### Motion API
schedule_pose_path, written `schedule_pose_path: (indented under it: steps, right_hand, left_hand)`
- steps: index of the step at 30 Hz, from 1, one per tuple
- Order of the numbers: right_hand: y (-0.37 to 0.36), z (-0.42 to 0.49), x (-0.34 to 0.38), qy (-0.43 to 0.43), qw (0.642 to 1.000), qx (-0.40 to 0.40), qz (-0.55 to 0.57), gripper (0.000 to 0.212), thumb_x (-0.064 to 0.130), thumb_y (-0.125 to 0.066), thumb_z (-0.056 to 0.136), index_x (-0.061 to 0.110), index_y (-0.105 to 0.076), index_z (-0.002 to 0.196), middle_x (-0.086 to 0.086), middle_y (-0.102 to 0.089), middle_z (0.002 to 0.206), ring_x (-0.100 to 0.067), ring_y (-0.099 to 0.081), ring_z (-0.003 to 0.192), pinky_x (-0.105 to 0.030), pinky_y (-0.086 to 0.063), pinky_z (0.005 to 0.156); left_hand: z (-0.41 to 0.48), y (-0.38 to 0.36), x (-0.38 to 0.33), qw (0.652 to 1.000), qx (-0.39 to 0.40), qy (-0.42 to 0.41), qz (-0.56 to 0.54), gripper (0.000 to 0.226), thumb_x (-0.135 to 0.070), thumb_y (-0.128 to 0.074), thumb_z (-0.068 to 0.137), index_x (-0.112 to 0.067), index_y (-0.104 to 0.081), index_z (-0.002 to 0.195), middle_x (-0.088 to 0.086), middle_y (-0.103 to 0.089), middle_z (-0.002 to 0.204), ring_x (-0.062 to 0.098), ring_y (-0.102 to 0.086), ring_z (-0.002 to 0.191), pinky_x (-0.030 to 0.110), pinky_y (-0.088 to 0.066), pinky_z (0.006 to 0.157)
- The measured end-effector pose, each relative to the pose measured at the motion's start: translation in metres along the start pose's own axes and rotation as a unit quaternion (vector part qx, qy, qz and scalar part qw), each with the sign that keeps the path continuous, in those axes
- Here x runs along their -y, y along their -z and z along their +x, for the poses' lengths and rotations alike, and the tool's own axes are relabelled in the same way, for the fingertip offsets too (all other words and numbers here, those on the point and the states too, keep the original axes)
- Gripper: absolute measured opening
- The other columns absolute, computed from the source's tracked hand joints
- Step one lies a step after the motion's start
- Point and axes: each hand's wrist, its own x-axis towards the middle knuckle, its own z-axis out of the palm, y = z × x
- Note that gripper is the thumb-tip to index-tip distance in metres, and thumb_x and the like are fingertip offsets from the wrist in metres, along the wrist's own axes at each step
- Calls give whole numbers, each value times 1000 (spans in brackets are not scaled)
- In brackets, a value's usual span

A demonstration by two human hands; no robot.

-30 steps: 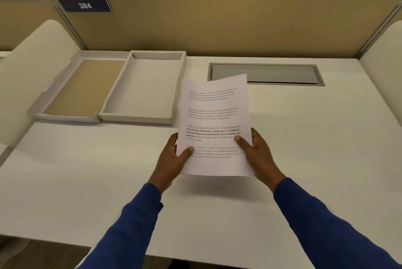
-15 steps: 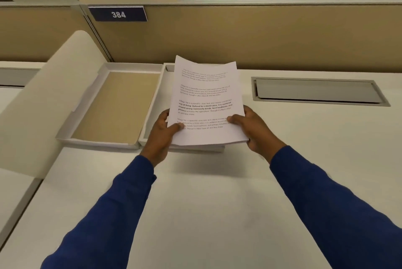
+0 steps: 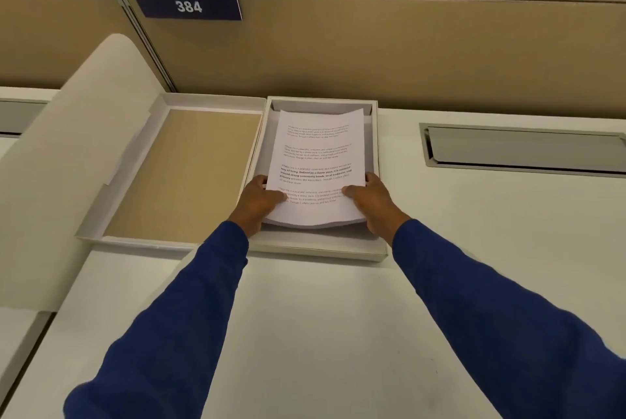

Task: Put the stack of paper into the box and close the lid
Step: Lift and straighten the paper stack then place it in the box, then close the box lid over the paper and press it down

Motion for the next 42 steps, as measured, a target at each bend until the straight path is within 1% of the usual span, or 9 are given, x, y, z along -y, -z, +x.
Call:
schedule_pose_path:
  steps: [5,9,14,18,22,28,34,37,42]
  right_hand:
    - [-9,-1,-2,18,989,-81,-124,53,19,-68,93,12,-45,140,-6,-63,133,-21,-59,101,-31,-52,83]
    - [-1,-21,2,106,955,-75,-266,66,36,-67,94,11,-38,148,-8,-58,141,-28,-59,123,-33,-50,92]
    - [24,-44,-20,224,911,-173,-300,61,44,-66,93,16,-46,143,-8,-56,137,-24,-58,120,-40,-56,92]
    - [35,-51,-50,113,910,-129,-378,60,37,-63,95,12,-41,146,-13,-50,135,-28,-58,113,-37,-53,86]
    - [36,-57,-67,106,922,-89,-361,43,19,-58,98,11,-45,138,-14,-51,122,-20,-54,90,-30,-49,78]
    - [39,-63,-70,118,921,-77,-363,50,15,-59,98,11,-41,145,-14,-51,123,-18,-51,92,-32,-51,83]
    - [44,-83,-85,119,923,-75,-357,47,12,-56,98,11,-42,143,-11,-51,118,-21,-56,91,-33,-53,82]
    - [44,-97,-93,119,926,-68,-351,45,11,-56,97,11,-44,141,-10,-50,116,-21,-56,89,-31,-50,80]
    - [45,-113,-103,117,925,-61,-355,44,13,-55,98,11,-43,141,-3,-45,110,-18,-52,85,-26,-43,76]
  left_hand:
    - [-13,-10,-7,991,-87,-12,106,51,-15,-74,93,-7,-51,137,11,-63,135,24,-62,105,32,-51,85]
    - [-48,-5,-13,979,-113,-59,160,70,-38,-73,93,-10,-43,150,12,-57,144,29,-58,127,32,-49,99]
    - [-102,18,7,950,-291,-107,37,37,-40,-69,96,-14,-58,120,-2,-61,108,16,-59,97,22,-49,78]
    - [-112,46,49,909,-408,18,-85,50,-45,-70,94,-8,-52,123,4,-56,109,21,-55,94,33,-47,84]
    - [-100,65,73,905,-389,113,-131,64,-53,-74,88,-3,-58,124,8,-64,110,27,-63,98,38,-52,88]
    - [-93,76,70,920,-361,99,-118,38,-22,-69,84,-7,-55,115,15,-69,107,37,-71,92,48,-63,85]
    - [-105,70,73,897,-384,-11,-220,42,-3,-68,90,-18,-41,119,3,-59,119,22,-66,104,44,-60,96]
    - [-117,63,72,875,-382,-66,-290,55,0,-68,94,-17,-39,137,-2,-58,128,9,-67,105,40,-61,93]
    - [-148,43,57,883,-369,-161,-241,67,0,-69,95,-24,-41,150,-17,-56,128,8,-66,107,29,-57,92]
